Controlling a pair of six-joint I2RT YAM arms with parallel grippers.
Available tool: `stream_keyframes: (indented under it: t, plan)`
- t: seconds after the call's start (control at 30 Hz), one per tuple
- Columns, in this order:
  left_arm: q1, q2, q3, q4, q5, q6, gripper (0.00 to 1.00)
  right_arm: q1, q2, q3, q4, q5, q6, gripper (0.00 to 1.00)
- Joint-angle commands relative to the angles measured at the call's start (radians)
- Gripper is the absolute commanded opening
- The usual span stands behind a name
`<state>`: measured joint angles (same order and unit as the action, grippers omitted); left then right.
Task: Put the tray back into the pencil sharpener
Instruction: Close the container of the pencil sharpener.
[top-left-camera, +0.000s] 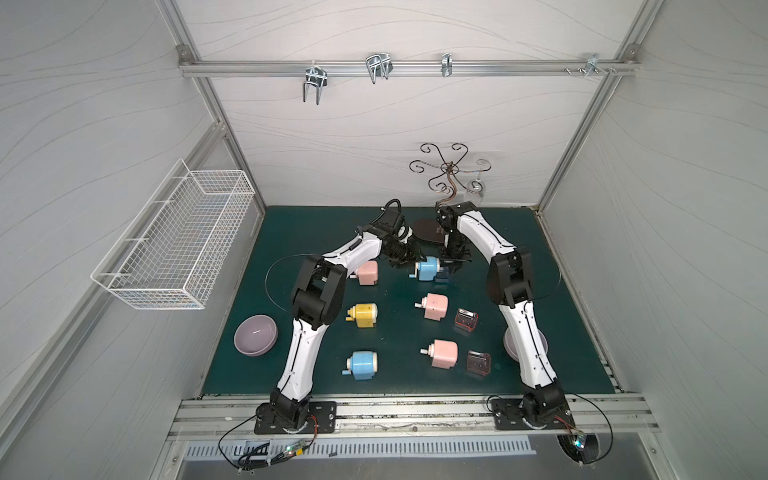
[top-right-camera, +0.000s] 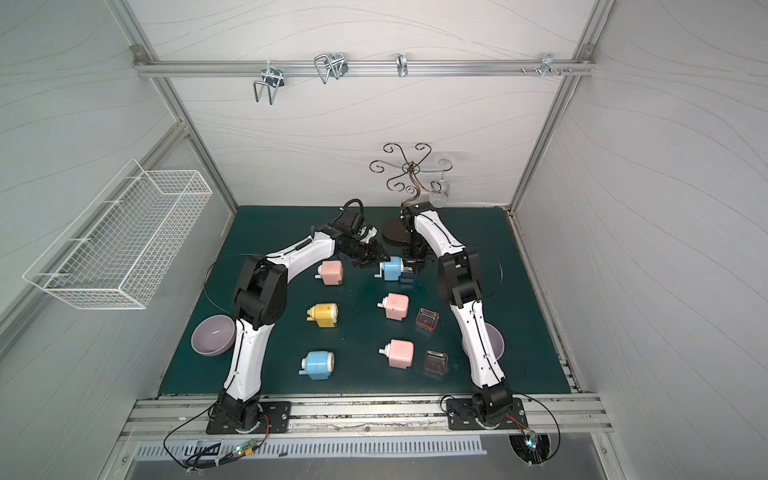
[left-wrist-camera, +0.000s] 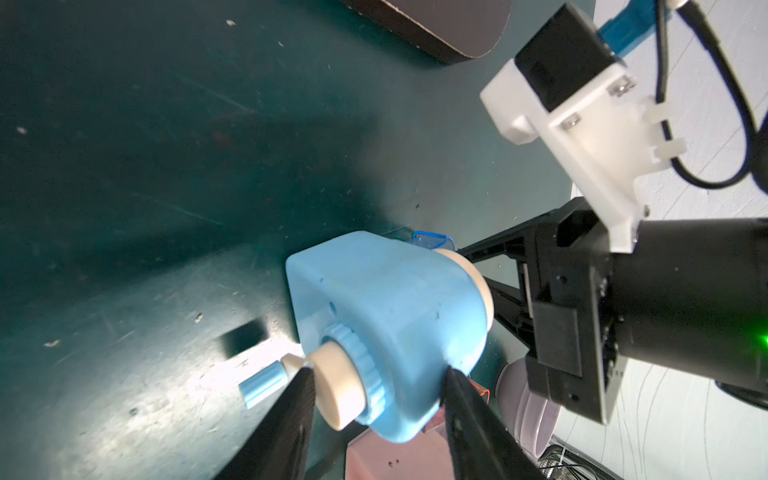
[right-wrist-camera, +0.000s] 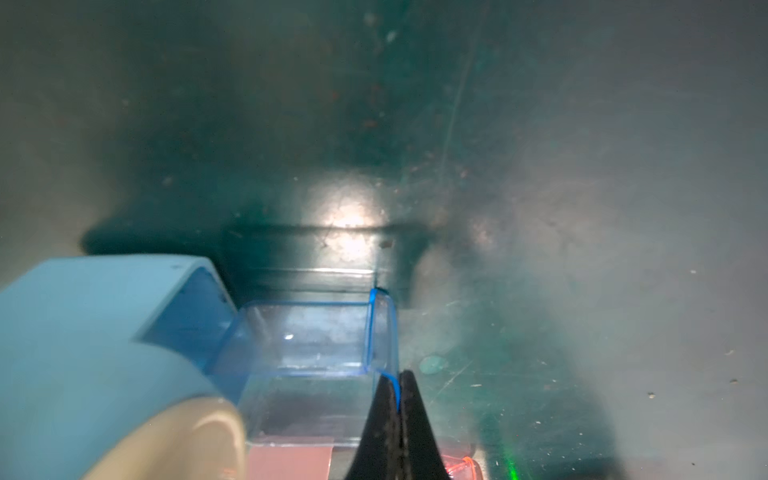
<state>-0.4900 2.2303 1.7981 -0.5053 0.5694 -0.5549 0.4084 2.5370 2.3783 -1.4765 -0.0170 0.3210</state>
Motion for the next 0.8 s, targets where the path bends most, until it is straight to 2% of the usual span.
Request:
stream_keyframes:
  t: [0.0, 0.77]
  plan:
    - [-0.013, 0.050, 0.022, -0.005, 0.002, 0.000, 0.53, 0.012, 0.050, 0.012, -0.013, -0.049, -0.002, 0.00]
    - [-0.019, 0.059, 0.023, -0.010, -0.001, 0.006, 0.53, -0.024, 0.029, 0.025, 0.004, -0.074, 0.023, 0.00]
